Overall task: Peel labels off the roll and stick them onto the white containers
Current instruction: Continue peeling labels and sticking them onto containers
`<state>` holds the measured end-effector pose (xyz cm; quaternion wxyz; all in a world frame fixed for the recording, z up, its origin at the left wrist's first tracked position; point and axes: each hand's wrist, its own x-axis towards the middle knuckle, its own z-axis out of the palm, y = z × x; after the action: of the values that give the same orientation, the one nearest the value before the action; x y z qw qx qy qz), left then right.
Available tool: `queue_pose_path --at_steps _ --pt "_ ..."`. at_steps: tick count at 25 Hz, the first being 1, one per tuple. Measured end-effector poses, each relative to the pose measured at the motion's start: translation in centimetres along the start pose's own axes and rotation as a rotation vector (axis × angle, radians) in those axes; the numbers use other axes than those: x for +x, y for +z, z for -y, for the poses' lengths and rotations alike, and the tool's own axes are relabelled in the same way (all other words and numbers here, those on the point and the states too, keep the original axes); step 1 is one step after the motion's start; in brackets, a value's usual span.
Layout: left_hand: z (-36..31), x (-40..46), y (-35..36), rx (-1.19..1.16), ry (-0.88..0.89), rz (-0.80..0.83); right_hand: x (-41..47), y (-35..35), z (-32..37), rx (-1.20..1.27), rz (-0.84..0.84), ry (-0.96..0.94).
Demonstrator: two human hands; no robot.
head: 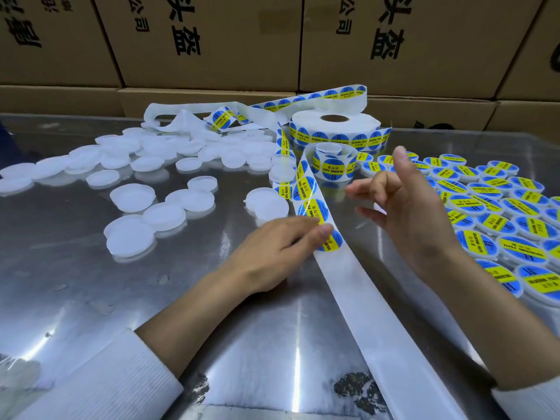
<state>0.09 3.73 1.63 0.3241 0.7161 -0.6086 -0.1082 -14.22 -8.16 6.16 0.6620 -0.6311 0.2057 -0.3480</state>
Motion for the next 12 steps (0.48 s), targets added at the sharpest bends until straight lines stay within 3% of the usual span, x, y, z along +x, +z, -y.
queue_pose_path --at_steps 3,6,12 --pt "1.1 0.5 -0.6 0.24 -0.048 -0.244 -0.2 0.2 0.1 0.085 0.022 0.065" --pt "2.9 0.6 -1.1 0.466 -0.196 -0.139 -0.3 0.5 0.0 0.099 0.047 0.106" --pt "3.3 0.4 -2.2 0.362 -0.224 -0.213 -0.3 0.5 -0.7 0.082 0.101 0.16"
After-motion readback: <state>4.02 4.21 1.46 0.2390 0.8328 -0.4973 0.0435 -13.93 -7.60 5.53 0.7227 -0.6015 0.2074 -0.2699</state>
